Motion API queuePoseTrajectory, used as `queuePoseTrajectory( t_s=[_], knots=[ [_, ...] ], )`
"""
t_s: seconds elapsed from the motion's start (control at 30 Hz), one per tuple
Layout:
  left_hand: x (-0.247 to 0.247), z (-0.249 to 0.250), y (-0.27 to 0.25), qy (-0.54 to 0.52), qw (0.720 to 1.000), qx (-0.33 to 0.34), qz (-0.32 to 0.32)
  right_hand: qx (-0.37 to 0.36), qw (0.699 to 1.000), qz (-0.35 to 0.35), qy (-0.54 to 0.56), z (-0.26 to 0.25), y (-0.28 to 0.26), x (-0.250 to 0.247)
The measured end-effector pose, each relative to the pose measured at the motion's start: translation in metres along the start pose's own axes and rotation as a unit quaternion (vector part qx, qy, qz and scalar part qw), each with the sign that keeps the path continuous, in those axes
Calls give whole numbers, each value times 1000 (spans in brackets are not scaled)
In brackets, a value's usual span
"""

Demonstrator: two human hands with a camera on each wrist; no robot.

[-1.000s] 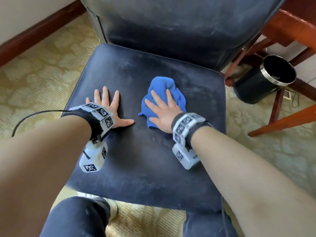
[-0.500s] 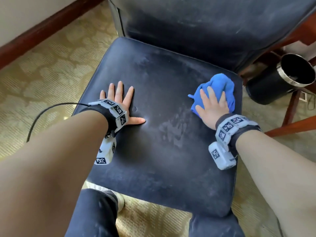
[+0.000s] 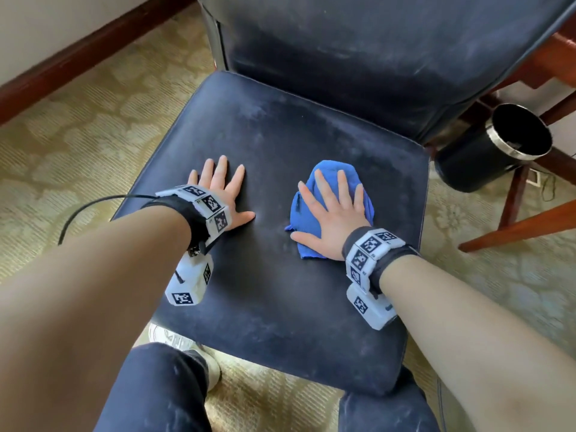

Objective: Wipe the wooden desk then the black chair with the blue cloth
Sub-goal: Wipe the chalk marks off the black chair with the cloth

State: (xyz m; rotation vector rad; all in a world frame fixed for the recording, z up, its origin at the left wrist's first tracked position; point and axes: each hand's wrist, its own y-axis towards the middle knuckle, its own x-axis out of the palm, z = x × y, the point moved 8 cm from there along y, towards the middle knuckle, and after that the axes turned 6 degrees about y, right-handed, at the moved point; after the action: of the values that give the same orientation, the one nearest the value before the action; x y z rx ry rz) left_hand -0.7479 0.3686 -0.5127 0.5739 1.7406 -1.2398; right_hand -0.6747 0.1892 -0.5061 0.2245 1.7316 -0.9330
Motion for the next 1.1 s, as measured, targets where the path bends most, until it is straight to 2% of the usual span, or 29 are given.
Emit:
queuePoseTrajectory(
  t_s=[0.17, 0.3, 0.37, 0.43, 0.53, 0.7, 0.77, 0.9, 1.03, 1.1],
  knots=[
    [7, -1, 1, 5, 999, -9, -30, -10, 1000, -3, -1, 27, 13, -3],
    [7, 0, -3, -8, 999, -15, -46, 98, 991, 70, 55, 85, 19, -23],
    [7, 1, -2, -6, 999, -16, -47, 155, 982, 66, 79, 105, 19, -25],
    [7, -1, -1, -2, 999, -18, -43, 172, 979, 61, 94, 102, 17, -23],
    [6, -1, -1, 6, 999, -15, -34, 132, 986, 58, 88, 62, 9, -13],
    [3, -2, 2, 25, 999, -13, -23, -29, 998, -10, 61, -22, -12, 11],
    [0, -1, 3, 32, 999, -13, -17, -67, 996, -19, 49, -34, -20, 15],
    [-4, 4, 4, 15, 1000, -17, -20, -85, 996, -9, 26, -12, -18, 4],
    [-6, 6, 7, 9, 999, -13, -28, -26, 998, -9, 50, 19, 5, -13],
    [-20, -1, 10, 27, 1000, 12, 1, -2, 998, 1, 63, 27, 29, -28]
  ],
)
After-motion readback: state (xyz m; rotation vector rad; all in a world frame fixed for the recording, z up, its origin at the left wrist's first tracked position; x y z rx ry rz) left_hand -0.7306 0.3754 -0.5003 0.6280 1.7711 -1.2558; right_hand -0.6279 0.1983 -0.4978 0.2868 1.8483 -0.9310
